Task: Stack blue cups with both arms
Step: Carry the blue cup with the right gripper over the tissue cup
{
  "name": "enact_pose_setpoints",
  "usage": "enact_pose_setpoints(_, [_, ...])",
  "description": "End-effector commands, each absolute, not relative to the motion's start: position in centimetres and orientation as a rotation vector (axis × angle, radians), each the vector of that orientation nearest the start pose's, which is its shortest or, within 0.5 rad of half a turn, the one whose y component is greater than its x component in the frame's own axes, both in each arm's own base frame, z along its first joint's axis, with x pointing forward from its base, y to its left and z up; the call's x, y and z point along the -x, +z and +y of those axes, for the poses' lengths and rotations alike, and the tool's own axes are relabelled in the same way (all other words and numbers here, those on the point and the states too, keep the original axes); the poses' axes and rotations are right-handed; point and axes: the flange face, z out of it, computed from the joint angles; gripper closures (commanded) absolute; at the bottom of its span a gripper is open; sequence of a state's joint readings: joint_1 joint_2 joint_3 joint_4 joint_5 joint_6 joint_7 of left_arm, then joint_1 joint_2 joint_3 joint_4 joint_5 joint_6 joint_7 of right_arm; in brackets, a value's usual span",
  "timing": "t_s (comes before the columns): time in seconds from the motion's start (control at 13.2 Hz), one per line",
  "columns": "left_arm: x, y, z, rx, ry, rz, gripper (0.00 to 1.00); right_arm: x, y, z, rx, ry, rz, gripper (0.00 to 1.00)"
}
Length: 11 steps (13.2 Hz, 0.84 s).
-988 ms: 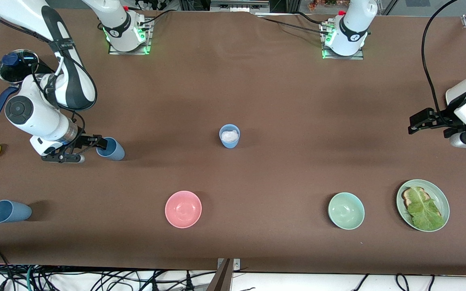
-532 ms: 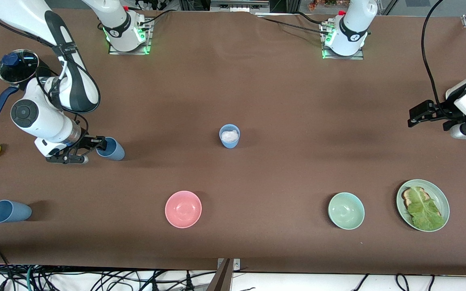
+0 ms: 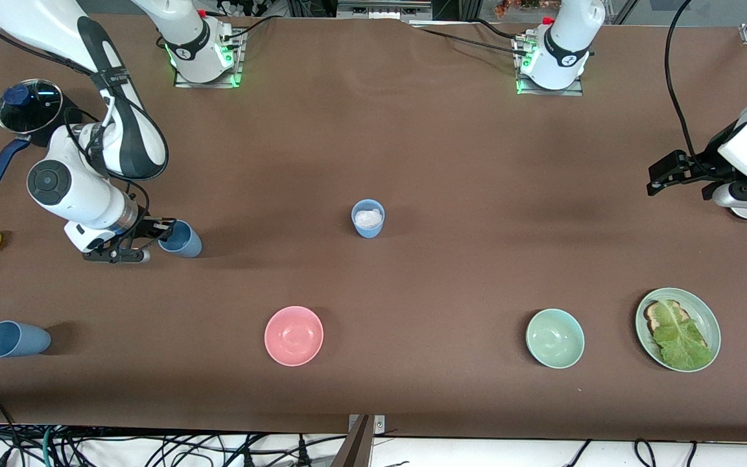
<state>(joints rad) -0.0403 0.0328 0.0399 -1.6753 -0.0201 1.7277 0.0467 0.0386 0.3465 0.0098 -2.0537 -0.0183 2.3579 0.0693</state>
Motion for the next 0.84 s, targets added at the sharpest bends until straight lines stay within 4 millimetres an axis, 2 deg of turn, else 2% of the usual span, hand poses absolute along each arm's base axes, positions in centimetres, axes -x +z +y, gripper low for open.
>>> enact_pose_setpoints(0.0, [-57.0, 57.2, 1.5, 3.146, -0.039, 0.032, 0.01, -59.2, 29.6, 4.6, 3.137, 0.024, -0.004, 1.0])
enact_pose_setpoints(0.15, [-57.1, 57.1, 2.1, 3.146, -0.032, 0.02, 0.01, -60.5, 33.5, 7.6, 3.13, 0.104, 0.043, 1.0])
enact_pose_setpoints(0.38, [-57.1, 57.0, 2.1, 3.146, -0.029, 0.023, 0.01, -61.3, 38.2, 14.4, 3.113, 0.098, 0.155, 1.0])
enact_pose_setpoints(0.76, [-55.7, 58.1, 2.0, 3.146, -0.058, 0.023, 0.01, -59.3, 43.3, 26.5, 3.12, 0.076, 0.274, 1.0])
